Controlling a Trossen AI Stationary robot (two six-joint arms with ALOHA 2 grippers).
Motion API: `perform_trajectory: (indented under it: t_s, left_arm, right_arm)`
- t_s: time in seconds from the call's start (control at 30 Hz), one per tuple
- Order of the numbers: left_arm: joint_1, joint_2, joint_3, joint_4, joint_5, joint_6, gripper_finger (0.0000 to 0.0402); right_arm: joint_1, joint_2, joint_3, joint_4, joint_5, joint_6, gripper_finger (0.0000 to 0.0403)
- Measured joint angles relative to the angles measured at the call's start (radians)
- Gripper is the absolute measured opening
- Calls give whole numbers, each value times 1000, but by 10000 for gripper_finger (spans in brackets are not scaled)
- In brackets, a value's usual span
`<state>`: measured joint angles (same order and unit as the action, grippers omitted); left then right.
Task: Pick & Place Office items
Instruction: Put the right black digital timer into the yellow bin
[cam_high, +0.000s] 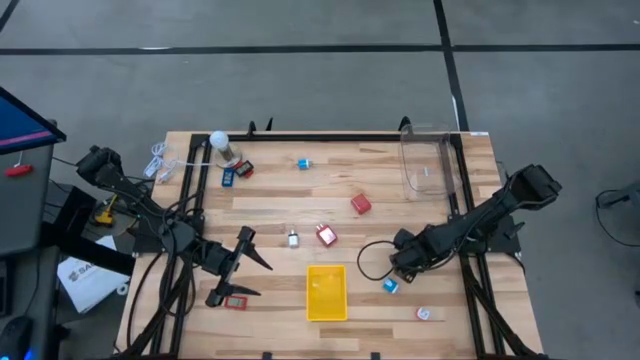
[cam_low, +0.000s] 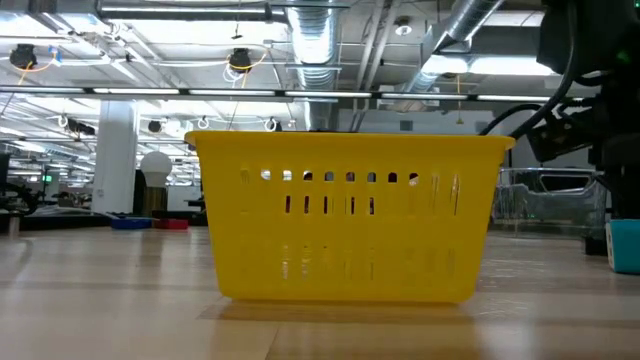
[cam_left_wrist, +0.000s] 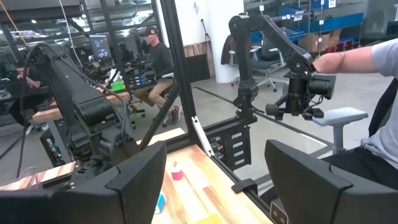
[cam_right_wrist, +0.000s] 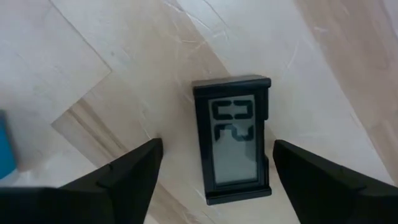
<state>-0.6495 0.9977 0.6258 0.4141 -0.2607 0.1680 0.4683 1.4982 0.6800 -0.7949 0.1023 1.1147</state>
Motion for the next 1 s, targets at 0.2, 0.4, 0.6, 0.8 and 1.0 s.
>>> perform_trajectory:
  t_s: [0.2,0.4,0.6,0.8,1.0]
  left_arm:
    - [0,0,0,-1,0,0,271]
    - [0,0,0,-6,0,0,271]
    - [0,0,0,-8,-18,2,271]
    - [5,-13,0,-44,-197,9,271]
    - [22,-12,0,-138,-467,4,271]
  right_arm:
    - [3,2,-1,14,-2,8,214]
    - [3,2,-1,31,-3,0,139]
    - [25,7,28,68,29,18,141]
    - [50,6,149,135,53,8,153]
    - [90,10,300,212,139,-61,137]
